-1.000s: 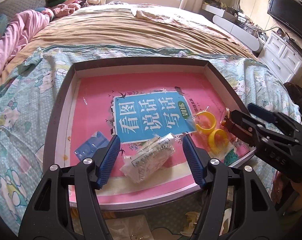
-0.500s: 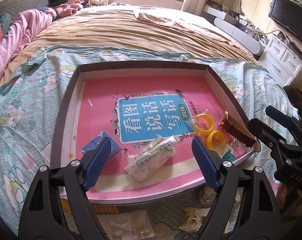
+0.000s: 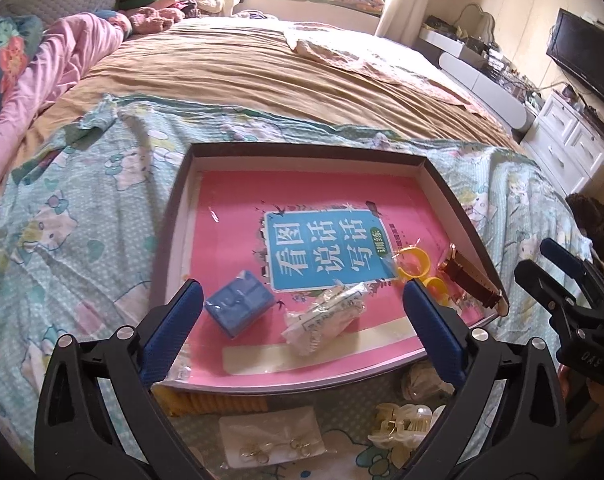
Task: Organize jewelry
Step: 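Withdraw both tools from the tray toward the hair clips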
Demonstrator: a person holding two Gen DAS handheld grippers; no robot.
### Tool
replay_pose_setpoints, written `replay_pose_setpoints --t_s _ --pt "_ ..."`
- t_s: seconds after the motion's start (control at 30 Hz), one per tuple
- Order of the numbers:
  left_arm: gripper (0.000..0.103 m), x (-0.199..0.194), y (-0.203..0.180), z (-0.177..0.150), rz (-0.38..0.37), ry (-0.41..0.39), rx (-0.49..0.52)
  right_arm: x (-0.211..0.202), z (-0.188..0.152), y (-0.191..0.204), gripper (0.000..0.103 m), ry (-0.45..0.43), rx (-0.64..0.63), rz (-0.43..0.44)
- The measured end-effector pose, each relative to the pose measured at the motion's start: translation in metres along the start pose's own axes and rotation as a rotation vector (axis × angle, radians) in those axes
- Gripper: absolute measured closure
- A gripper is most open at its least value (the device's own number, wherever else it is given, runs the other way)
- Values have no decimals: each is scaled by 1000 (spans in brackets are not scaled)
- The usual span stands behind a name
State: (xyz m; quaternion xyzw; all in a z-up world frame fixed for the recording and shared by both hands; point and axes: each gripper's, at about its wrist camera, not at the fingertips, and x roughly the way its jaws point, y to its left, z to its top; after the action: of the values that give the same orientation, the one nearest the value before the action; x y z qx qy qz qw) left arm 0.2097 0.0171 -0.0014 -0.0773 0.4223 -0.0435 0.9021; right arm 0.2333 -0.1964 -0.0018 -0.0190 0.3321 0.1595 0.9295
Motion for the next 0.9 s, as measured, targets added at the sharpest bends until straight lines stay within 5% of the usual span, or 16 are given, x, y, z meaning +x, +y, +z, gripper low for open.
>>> replay_pose_setpoints --t_s 0.9 --pt "10 -64 51 -7 56 -87 -89 -54 -17 24 8 -12 -28 86"
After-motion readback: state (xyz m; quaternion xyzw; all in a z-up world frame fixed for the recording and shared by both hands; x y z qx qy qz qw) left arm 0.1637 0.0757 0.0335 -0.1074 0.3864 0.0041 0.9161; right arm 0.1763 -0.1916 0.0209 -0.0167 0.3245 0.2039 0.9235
